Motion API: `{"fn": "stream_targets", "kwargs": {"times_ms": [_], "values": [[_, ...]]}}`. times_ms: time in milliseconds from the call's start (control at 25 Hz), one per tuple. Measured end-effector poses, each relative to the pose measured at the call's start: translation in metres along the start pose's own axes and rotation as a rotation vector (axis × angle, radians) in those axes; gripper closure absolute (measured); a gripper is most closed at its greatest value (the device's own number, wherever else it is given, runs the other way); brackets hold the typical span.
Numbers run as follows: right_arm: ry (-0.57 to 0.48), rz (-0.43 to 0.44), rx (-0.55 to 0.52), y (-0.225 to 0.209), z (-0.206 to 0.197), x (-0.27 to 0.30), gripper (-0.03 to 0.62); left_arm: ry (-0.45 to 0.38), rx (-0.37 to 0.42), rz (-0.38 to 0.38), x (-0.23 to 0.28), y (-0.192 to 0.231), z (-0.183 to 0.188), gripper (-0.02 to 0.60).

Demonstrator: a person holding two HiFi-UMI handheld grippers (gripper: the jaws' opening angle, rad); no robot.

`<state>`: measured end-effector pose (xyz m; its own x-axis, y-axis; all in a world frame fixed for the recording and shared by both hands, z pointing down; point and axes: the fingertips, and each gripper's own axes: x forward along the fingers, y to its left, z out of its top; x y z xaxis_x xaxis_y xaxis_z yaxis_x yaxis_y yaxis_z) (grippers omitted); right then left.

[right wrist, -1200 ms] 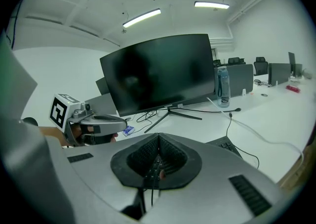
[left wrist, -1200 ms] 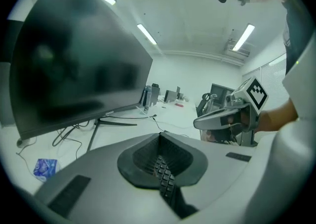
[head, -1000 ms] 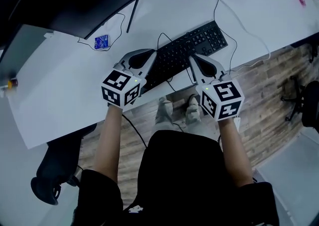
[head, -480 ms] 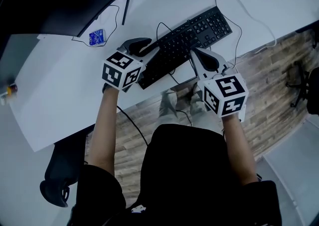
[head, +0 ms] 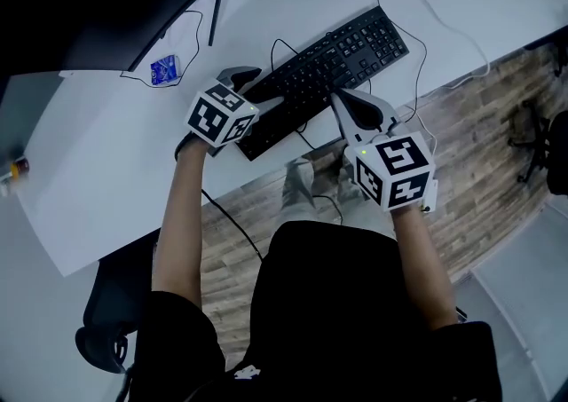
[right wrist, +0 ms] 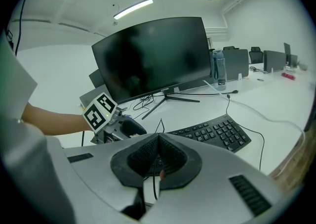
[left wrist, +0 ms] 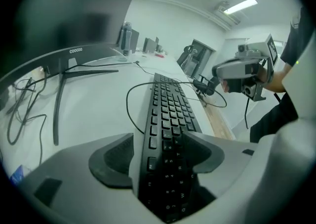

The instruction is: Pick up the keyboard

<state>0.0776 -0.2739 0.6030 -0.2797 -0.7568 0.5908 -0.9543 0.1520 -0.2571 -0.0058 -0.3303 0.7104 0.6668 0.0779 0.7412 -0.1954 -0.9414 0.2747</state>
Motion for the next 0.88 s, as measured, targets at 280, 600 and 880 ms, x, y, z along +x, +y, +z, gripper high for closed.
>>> {"fn": "stream_targets", "kwargs": {"times_ms": [280,600,880], "values": [[0.007,-0.006,0.014,-0.004,-0.007,-0.002,0.588,0.059,-0.016,-0.070,0.013,-0.003,-0.014,0.247],[0.014,-0.006,0.028,-0.007,-0.012,-0.002,0.588,0.046,-0.038,-0.081,0.013,0.000,-0.014,0.247],[0.029,-0.001,0.018,-0.006,-0.013,-0.002,0.588,0.087,-0.044,-0.114,0.014,-0.005,-0.013,0.304]]}}
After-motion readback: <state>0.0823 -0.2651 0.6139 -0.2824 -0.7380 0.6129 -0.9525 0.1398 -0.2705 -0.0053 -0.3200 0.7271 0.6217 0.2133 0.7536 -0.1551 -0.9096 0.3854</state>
